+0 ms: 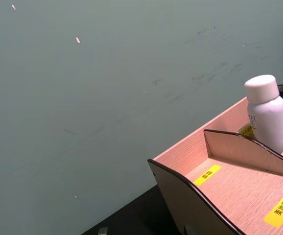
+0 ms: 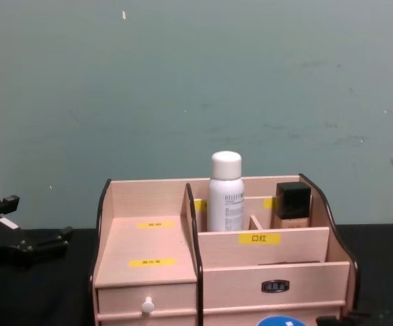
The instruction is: Pick up the facial cleanser and watermelon frost from the table and place them into the tiered storage box.
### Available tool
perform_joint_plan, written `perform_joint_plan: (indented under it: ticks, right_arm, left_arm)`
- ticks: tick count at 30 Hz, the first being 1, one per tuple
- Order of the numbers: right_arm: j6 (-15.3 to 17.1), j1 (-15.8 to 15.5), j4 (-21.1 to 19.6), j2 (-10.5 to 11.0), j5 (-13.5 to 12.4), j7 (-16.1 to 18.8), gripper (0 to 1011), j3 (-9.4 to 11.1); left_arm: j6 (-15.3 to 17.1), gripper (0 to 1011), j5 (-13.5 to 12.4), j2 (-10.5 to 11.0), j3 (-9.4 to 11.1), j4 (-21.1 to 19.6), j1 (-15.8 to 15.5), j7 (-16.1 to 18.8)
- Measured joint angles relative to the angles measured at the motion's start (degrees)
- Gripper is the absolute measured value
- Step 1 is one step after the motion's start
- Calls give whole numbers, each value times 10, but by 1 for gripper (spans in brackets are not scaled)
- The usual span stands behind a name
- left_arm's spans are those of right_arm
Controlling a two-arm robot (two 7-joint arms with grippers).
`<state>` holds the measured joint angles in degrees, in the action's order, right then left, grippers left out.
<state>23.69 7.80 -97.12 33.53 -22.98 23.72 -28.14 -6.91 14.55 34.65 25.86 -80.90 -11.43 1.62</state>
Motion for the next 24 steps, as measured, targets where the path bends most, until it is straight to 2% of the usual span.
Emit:
perform_joint_plan:
  ticks: [24]
  right_arm:
    - [-15, 34, 50, -32, 39, 12, 1002, -11]
  left_arm:
    - [0, 1010, 0, 0, 0, 0, 0, 0]
